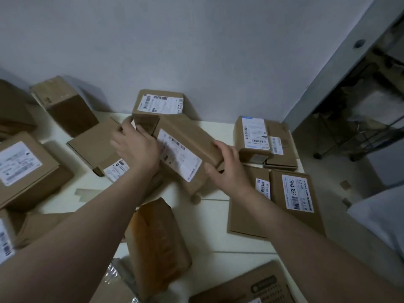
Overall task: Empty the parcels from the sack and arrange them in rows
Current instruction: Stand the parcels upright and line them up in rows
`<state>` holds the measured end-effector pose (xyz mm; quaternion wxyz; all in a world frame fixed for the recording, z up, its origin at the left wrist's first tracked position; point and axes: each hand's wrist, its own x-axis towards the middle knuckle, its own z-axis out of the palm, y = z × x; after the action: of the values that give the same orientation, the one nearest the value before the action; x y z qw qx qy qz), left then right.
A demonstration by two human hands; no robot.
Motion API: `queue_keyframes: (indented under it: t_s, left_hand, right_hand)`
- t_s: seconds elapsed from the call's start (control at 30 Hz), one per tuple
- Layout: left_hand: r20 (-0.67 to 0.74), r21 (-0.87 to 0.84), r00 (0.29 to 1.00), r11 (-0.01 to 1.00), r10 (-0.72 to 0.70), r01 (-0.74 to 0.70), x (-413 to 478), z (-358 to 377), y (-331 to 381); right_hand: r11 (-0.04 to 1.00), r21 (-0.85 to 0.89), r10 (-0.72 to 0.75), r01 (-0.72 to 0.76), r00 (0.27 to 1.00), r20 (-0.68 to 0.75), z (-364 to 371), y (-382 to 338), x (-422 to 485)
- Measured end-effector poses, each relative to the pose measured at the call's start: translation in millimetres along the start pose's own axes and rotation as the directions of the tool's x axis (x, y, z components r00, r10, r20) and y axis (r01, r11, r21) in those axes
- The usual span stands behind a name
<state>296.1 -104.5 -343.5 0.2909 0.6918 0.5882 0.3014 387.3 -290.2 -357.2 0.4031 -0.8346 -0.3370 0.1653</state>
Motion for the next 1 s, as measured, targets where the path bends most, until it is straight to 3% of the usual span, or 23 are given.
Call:
queue_keyframes:
  t_s: [0.13, 0.23, 0.33, 0.4, 0.6, 0.73, 0.83, 0.9, 0.97, 1.0]
  left_hand:
    - [0.060, -0.044, 0.998, 0.999, 0.023, -0.020, -6, 22, 12]
    - [0.049, -0.037, 0.994, 0.994, 0.101, -0.099, 0, 30, 23]
    - [0.022, -0.044, 0.992, 0.991, 0.126, -0.125, 22, 35, 27]
    - [0.025, 0.014, 0.990, 0.990, 0.137, -0.137, 36, 39, 25]
    - [0.239, 0.217, 0.948, 0.940, 0.212, -0.265, 53, 52, 15]
    - [0.040, 0.171, 0.975, 0.960, 0.217, -0.221, 28, 49, 15]
    - [-0.070, 0.128, 0.947, 0.944, 0.315, -0.304, 28, 45, 18]
    - [0.111, 0.093, 0.958, 0.957, 0.264, -0.275, 44, 41, 19]
    - [0.402, 0.141, 0.904, 0.965, 0.148, -0.221, 56, 36, 17]
    - [0.462, 0.166, 0.880, 0.965, 0.107, -0.205, 56, 35, 15]
  right_hand:
    - [0.895, 0.411, 0.223, -0.170, 0.971, -0.083, -12, 15, -6]
    - [0.628, 0.714, 0.446, -0.309, 0.895, -0.005, -7, 9, 0]
    - [0.350, 0.860, 0.608, -0.370, 0.788, 0.092, 5, 9, 6]
    - [0.249, 0.907, 0.636, -0.339, 0.764, 0.112, 12, 10, 5]
    - [0.194, 0.943, 0.684, -0.271, 0.726, 0.068, 18, 8, 11]
    - [0.273, 0.904, 0.655, -0.330, 0.752, 0.077, 30, 3, 19]
    - [0.297, 0.890, 0.652, -0.345, 0.755, 0.074, 32, 3, 22]
    - [0.322, 0.871, 0.664, -0.371, 0.745, 0.072, 28, 4, 23]
    - [0.350, 0.854, 0.668, -0.386, 0.741, 0.061, 25, 5, 25]
    - [0.358, 0.850, 0.677, -0.386, 0.735, 0.048, 24, 4, 28]
